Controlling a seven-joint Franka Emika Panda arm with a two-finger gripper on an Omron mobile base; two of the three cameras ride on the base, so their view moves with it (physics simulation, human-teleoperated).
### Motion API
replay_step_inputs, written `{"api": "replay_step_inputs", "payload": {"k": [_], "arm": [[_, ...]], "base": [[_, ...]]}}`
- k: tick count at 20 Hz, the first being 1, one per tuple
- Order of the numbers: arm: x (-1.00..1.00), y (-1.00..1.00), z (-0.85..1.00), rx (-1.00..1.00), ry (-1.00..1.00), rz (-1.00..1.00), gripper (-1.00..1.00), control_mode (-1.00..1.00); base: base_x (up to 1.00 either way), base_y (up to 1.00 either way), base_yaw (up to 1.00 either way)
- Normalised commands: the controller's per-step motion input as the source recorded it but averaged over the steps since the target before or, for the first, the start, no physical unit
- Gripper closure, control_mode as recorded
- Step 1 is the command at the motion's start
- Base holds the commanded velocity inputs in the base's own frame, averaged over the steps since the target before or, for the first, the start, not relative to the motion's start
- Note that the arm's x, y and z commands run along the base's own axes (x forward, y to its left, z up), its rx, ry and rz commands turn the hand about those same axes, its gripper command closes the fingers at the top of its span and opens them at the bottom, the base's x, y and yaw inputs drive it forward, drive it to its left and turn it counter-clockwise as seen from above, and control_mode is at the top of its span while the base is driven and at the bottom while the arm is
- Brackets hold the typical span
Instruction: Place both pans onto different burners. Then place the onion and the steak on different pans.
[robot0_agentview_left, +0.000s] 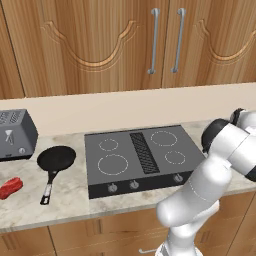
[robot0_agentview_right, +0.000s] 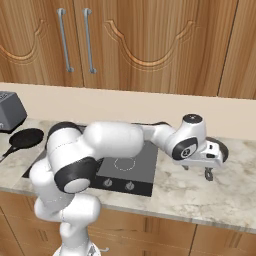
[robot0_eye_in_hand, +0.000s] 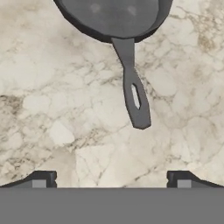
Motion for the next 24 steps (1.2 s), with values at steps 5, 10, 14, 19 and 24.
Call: {"api": "replay_step_inputs", "payload": {"k": [5, 10, 14, 19, 24], "arm": [[0.29, -0.21, -0.05, 0.01, 0.00, 0.00, -1.00, -1.00], [0.17, -0.23, -0.12, 0.01, 0.01, 0.00, -1.00, -1.00], [0.11, -0.23, -0.12, 0.05, 0.04, 0.00, -1.00, -1.00], [0.13, -0.16, -0.08, 0.03, 0.04, 0.00, -1.00, -1.00], [0.18, -0.06, -0.05, 0.01, 0.04, 0.00, -1.00, -1.00]], "base": [[0.00, 0.00, 0.00], [0.00, 0.00, 0.00], [0.00, 0.00, 0.00], [0.00, 0.00, 0.00], [0.00, 0.00, 0.00]]}}
